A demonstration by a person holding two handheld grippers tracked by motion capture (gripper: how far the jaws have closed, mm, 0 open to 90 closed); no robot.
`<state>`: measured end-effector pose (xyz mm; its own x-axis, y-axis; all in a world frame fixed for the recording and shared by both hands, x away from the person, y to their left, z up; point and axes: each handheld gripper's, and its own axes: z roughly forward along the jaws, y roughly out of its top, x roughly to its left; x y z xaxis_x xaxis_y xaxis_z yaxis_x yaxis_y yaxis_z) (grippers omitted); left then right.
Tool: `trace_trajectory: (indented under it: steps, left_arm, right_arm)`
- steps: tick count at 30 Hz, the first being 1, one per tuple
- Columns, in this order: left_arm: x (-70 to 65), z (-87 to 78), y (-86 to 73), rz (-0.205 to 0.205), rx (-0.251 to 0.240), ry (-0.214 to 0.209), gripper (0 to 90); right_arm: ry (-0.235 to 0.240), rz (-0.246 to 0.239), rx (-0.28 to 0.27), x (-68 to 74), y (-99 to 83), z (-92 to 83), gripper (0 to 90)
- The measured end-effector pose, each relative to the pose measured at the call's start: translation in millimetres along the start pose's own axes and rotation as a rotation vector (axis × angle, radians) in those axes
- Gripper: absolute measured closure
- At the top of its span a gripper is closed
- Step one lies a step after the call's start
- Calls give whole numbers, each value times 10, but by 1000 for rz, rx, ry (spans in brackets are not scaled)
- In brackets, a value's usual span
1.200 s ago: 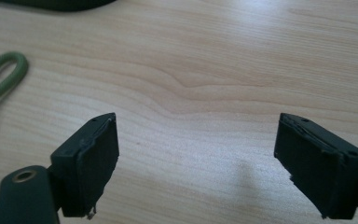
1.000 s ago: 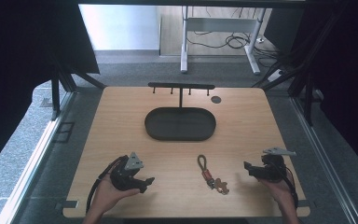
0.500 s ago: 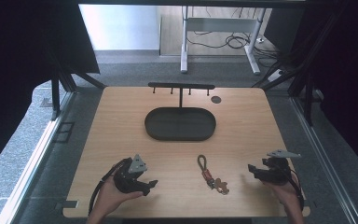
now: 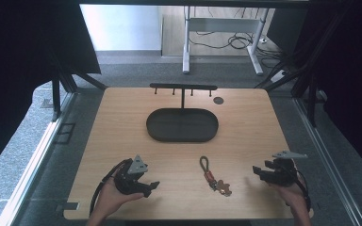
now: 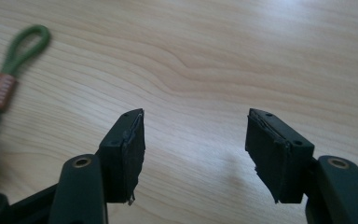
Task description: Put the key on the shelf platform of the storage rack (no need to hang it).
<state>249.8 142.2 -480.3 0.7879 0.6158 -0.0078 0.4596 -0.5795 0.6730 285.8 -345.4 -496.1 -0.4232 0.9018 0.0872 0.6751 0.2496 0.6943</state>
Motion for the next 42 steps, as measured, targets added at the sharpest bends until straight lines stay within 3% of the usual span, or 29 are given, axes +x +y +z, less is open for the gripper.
trace_trajectory:
  steps: [3, 9, 12, 16, 24, 30, 36, 42]
  left_arm:
    - [-10, 13, 9, 7, -7, -23, 248]
    - [-12, -15, 11, 11, -20, -28, 248]
    - [-2, -54, 5, 14, -27, -28, 248]
    - [34, -165, -13, -11, -62, -17, 250]
    - [53, -128, -21, -13, -46, -6, 250]
    - [-1, -167, -21, -14, -42, 26, 252]
    - [11, -101, -29, -20, -20, 22, 252]
    - [24, -116, -30, -18, -28, 18, 252]
  right_arm:
    - [18, -26, -13, 116, 86, -89, 413]
    - [37, -65, 56, 240, 225, -127, 427]
    - [48, -111, 99, 374, 374, -185, 435]
    - [67, -142, 104, 477, 520, -273, 443]
    - [81, -220, 139, 623, 742, -379, 453]
    - [93, -255, 190, 740, 859, -264, 452]
    - [127, -312, 215, 867, 955, -207, 451]
    - [130, -328, 243, 970, 983, -84, 440]
